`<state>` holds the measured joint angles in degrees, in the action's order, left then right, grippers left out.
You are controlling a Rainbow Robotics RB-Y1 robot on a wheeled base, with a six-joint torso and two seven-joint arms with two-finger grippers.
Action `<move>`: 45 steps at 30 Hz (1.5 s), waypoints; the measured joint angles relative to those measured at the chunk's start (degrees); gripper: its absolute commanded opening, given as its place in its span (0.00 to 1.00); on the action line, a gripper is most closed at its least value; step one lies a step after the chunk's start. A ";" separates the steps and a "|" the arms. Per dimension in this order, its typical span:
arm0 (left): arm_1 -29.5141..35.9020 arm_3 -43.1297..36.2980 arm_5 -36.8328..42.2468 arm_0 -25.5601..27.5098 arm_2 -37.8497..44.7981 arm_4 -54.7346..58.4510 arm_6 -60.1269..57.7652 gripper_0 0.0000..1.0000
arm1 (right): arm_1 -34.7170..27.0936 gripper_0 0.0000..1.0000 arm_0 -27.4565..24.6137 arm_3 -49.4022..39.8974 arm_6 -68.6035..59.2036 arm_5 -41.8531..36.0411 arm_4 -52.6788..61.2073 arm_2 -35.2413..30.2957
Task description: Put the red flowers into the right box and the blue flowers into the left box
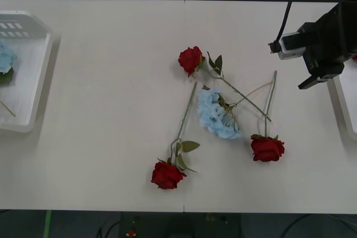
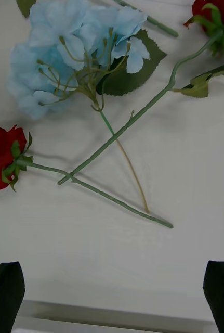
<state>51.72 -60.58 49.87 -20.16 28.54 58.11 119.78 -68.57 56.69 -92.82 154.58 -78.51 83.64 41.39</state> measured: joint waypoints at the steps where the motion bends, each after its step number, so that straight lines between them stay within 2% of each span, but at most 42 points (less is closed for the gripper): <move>1: -0.01 0.04 -0.46 0.07 -0.48 -0.14 0.00 0.00 | 0.00 1.00 -0.10 0.34 0.00 -0.45 0.03 0.00; 3: -0.02 0.07 -2.35 0.42 -1.35 -0.57 0.00 0.00 | 0.00 1.00 -0.20 0.81 -0.29 -1.55 0.11 0.00; 5: -0.03 0.07 -4.31 1.14 -2.04 -0.59 -0.01 0.00 | 0.01 1.00 -0.25 1.13 -7.14 -1.96 0.30 0.00; 11: -0.03 0.07 -5.63 4.05 -2.77 1.38 -0.01 0.03 | 0.06 1.00 -0.32 1.27 -60.56 -2.36 0.86 0.00; 13: -0.03 0.07 -5.66 4.63 -3.24 2.54 -0.01 0.19 | 0.08 1.00 -0.33 1.28 -77.98 -2.46 1.23 0.00; 18: -0.03 0.07 -5.69 4.87 -4.63 4.23 -0.02 0.60 | 0.09 1.00 -0.35 1.56 -111.57 -3.56 1.86 0.00; 22: -0.03 0.07 -5.35 4.87 -4.75 5.86 -0.02 0.73 | 0.16 1.00 -0.37 1.84 -141.19 -4.35 2.76 0.00; 25: -0.03 0.06 -3.50 4.87 -4.73 6.89 -0.02 0.83 | 0.34 1.00 -0.38 1.90 -156.75 -4.43 4.39 0.00; 33: -0.03 -1.63 5.73 3.40 -1.93 11.14 -0.02 0.85 | 1.14 1.00 -0.42 3.07 -197.03 2.02 8.73 0.00; 38: -0.04 -3.33 8.51 0.22 -1.90 11.53 -0.28 0.85 | 3.12 1.00 -0.43 4.68 -205.00 3.35 9.27 0.00; 41: -0.05 -5.76 8.72 -1.13 -2.94 11.70 -1.69 0.85 | 3.98 1.00 -0.43 4.98 -216.46 3.48 9.94 0.00; 45: -0.31 -12.04 8.72 -1.39 -5.40 10.97 -11.18 0.86 | 4.02 1.00 -0.64 5.12 -222.33 3.68 11.44 0.00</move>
<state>51.41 -72.61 58.59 -21.55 23.14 69.07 108.60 -64.56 56.04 -87.69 -67.75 -74.83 95.08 41.39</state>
